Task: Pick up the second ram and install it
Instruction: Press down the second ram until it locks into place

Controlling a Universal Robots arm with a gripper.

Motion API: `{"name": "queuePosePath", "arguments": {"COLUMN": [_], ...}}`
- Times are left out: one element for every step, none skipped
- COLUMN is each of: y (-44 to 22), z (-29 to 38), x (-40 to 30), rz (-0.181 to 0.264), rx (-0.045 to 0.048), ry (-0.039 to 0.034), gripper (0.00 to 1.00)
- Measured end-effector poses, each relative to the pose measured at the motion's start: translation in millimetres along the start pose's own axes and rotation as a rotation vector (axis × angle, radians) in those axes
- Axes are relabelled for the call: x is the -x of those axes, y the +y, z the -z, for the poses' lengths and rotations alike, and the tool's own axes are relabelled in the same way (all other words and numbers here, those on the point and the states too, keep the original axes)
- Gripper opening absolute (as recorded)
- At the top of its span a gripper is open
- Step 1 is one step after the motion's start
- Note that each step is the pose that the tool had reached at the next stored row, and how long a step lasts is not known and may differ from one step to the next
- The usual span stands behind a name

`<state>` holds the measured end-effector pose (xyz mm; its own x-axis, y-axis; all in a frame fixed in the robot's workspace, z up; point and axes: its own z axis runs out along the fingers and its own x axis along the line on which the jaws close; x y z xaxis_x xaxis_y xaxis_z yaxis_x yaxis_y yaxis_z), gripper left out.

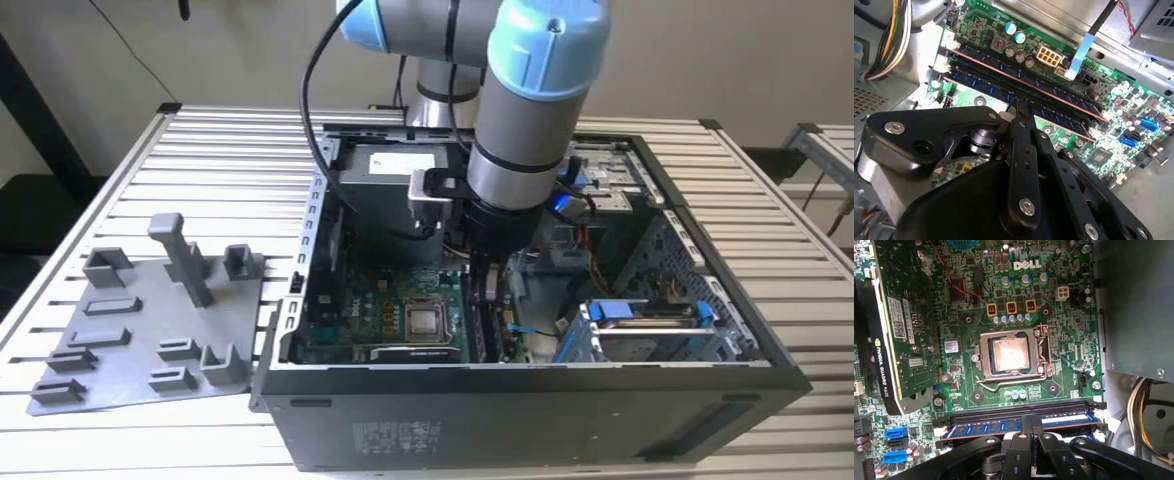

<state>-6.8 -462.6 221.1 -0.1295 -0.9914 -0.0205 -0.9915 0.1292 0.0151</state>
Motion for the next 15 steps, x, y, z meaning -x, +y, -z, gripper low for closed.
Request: {"name": "queuePosePath", "arguments": {"y": [0.0,0.0,0.0,0.0,0.0,0.1,0.2,0.3,0.4,0.4,0.5,0.6,0.6,0.7,0.8], "z": [-1.6,-2.4,-2.2,0.7,4.5,9.5,14.7,19.0,23.7,28.1,32.6,37.1,41.6,46.5,51.0], "x": [-0.2,-0.2,-0.1,0.4,0.7,0.5,0.4,0.5,0.6,0.7,0.7,0.8,0.9,1.0,1.1], "rz": [0.003,0.006,0.009,0.010,0.011,0.011,0.011,0.011,0.011,0.011,0.011,0.011,0.011,0.011,0.011], "rx": [0.0001,0.0002,0.0001,0.0000,-0.0002,0.0000,0.0001,0.0000,0.0001,0.0001,0.0001,0.0001,0.0001,0.0001,0.0001], "ry": [0.0006,-0.0001,-0.0004,-0.0023,-0.0036,-0.0021,-0.0012,-0.0018,-0.0013,-0.0016,-0.0014,-0.0014,-0.0014,-0.0014,-0.0015], "gripper": [0.11,0.11,0.11,0.11,0.11,0.11,0.11,0.11,0.11,0.11,0.11,0.11,0.11,0.11,0.11]}}
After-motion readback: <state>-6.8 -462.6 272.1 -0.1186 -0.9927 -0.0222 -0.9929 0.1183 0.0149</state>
